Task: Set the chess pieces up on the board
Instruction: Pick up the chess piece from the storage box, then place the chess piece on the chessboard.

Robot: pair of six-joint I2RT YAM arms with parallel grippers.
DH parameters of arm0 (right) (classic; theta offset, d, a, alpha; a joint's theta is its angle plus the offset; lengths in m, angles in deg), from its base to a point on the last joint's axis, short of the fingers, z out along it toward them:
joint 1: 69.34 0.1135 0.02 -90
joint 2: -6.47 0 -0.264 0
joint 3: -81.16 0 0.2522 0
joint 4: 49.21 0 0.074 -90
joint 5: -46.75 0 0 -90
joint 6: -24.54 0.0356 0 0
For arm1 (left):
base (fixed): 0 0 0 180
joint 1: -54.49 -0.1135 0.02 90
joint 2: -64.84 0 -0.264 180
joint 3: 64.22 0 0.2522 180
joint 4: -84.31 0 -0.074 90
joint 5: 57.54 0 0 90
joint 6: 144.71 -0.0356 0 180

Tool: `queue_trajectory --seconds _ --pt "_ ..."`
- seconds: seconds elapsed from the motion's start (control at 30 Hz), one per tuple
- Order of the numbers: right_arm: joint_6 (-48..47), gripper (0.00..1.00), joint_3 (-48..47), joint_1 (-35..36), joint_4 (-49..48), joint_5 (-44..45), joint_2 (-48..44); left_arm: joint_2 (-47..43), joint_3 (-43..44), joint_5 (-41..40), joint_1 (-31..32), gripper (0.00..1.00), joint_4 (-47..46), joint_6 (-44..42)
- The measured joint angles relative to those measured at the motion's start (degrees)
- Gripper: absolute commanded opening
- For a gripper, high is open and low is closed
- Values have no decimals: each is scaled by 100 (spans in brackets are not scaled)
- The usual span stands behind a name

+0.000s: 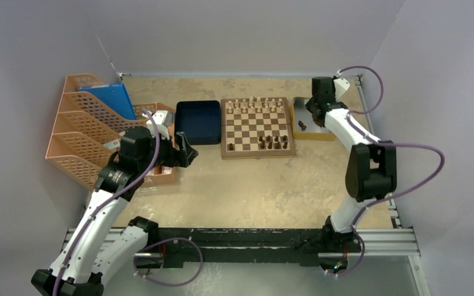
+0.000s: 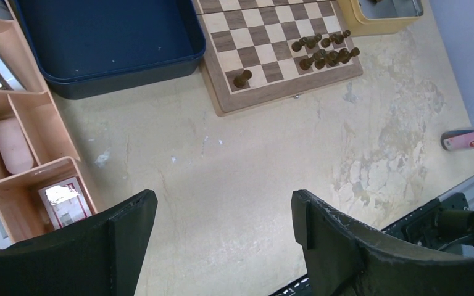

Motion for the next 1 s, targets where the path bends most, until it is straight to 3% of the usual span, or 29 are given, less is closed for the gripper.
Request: queue_trajectory --seconds 0.2,0.4,0.6,0.83,1.0 --pt "-1427 11 839 535 -1182 -831 -1215 437 527 275 0 76 146 37" --pt "-2269 12 1021 1174 -2144 -1628 -1716 811 850 866 0 71 140 291" --pt "-2780 12 2009 1631 -3080 -2667 -2153 1504 1366 1523 0 63 68 487" --pt "-3606 11 2557 2702 -4122 -3023 -2271 2173 1578 2153 0 62 -273 717" --pt "-4107 11 2874 3338 -4787 -3171 -2461 2634 2238 2404 0 60 -291 737"
